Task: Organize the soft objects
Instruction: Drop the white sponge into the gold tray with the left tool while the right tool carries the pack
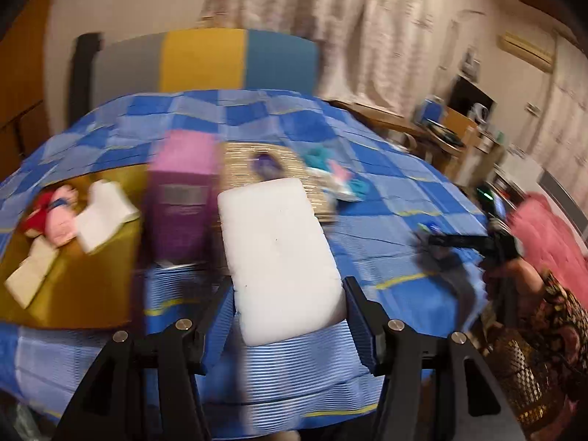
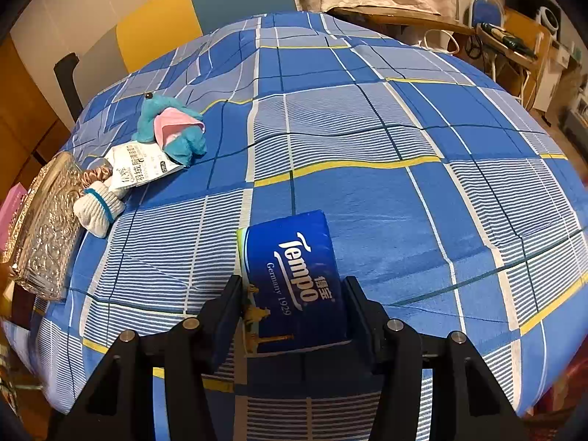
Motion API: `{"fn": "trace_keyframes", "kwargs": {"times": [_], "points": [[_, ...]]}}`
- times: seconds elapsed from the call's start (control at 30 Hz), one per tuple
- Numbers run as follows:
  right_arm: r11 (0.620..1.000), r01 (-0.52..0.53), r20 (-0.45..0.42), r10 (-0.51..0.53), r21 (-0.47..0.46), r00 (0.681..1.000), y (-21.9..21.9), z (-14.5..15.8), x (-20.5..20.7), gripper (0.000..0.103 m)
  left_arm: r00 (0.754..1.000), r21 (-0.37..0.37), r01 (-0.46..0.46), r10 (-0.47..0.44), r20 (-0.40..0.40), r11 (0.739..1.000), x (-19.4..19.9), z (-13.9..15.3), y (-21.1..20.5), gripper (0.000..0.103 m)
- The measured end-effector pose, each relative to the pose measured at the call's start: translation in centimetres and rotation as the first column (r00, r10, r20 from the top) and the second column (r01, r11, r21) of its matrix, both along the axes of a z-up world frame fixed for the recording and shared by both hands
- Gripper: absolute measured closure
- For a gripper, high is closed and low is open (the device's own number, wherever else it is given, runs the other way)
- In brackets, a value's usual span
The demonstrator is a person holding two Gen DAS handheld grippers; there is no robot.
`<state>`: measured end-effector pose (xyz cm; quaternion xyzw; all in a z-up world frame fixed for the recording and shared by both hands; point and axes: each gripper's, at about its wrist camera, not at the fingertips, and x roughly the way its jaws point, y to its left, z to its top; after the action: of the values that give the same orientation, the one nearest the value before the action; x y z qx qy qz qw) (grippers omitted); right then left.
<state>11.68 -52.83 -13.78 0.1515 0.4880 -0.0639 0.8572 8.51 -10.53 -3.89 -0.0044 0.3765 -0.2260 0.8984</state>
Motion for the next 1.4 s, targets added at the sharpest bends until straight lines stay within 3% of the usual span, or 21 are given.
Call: {"fn": "trace_keyframes", "kwargs": {"times": [0.13,0.33,0.47,0.6,0.73,0.93,1.07,1.13,1.23,1.4], "points": [[1.0,0.0,0.006,0.0,-0.005,1.0,0.1,0.0,-0.1,0.048,0.993,-0.005,-0.117,0.117,-0.012,0.993,1.9,-0.1,4.5,0.045],[0.999,-0.038,0.063,0.041,-0.039,0.997,1.3,1.2,-0.5,0.049,0.974,0.036,-0.222,0.223,-0.034,0.974,4.6,-1.0,9.8,0.044],[0.994,-0.066,0.133,0.077,-0.083,0.988,2.9,3.0,-1.2,0.049,0.955,0.023,-0.264,0.264,-0.137,0.964,7.2,-3.3,14.1,0.044],[0.998,-0.051,0.197,0.057,-0.035,0.979,4.0,4.6,-2.9,0.049,0.927,0.05,-0.281,0.284,-0.244,0.958,9.9,-5.7,17.5,0.044],[0.999,-0.039,0.225,0.039,-0.006,0.973,5.4,5.8,-4.3,0.049,0.908,0.065,-0.281,0.287,-0.304,0.958,12.0,-7.1,19.8,0.043],[0.999,-0.04,0.269,0.03,0.034,0.963,7.9,7.8,-5.3,0.049,0.89,0.192,-0.264,0.316,-0.328,0.945,14.0,-9.2,21.8,0.04],[0.998,-0.067,0.307,0.059,0.016,0.95,10.2,9.7,-5.6,0.049,0.889,0.315,-0.287,0.374,-0.263,0.904,14.0,-9.3,22.7,0.032],[0.996,-0.083,0.33,0.074,0.013,0.941,11.4,10.7,-5.8,0.049,0.896,0.286,-0.299,0.371,-0.242,0.91,13.2,-8.7,23.2,0.031],[0.993,-0.111,0.368,0.094,0.026,0.925,13.5,12.1,-5.9,0.049,0.913,0.167,-0.317,0.348,-0.215,0.934,10.9,-7.5,23.9,0.028],[0.981,-0.189,0.41,0.154,0.046,0.899,17.4,14.0,-5.5,0.049,0.92,0.043,-0.371,0.374,-0.114,0.928,6.5,-5.9,24.1,0.029]]}}
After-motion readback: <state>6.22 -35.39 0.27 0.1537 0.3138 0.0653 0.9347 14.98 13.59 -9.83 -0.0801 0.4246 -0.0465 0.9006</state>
